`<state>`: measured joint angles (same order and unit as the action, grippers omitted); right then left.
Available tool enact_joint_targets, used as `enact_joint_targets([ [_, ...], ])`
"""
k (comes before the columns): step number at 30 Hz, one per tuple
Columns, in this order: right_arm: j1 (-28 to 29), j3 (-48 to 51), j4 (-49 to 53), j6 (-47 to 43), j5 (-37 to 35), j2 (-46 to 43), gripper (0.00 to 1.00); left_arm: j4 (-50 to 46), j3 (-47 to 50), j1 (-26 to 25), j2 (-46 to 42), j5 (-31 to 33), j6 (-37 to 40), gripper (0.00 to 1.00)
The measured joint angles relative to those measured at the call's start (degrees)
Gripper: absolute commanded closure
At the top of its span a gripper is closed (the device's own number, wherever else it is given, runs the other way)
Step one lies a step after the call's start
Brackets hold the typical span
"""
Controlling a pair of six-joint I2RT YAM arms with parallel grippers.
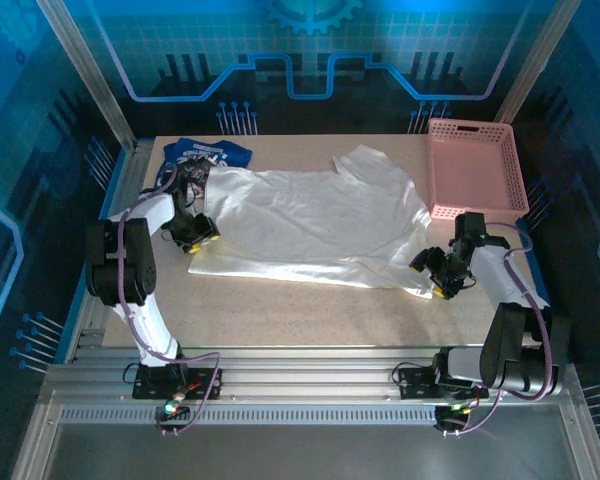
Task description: Fold and stack the t-shirts
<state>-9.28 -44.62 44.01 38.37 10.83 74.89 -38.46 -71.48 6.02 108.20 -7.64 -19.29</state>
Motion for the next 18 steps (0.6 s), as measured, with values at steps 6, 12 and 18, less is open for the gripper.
enact_joint_targets([
  [6,0.0,0.0,-0.1,0.0,0.2,0.2,0.28,-0.3,-4.0,-2.3,2.5,3.0,1.8,0.54],
  [12,0.0,0.0,-0.6,0.0,0.2,0.5,0.28,-1.2,-5.4,-3.0,5.2,6.1,3.3,0.62],
  [18,0.1,0.0,-1.5,0.0,0.2,1.7,0.29,-2.4,-6.1,-4.0,5.4,8.7,4.6,0.91],
])
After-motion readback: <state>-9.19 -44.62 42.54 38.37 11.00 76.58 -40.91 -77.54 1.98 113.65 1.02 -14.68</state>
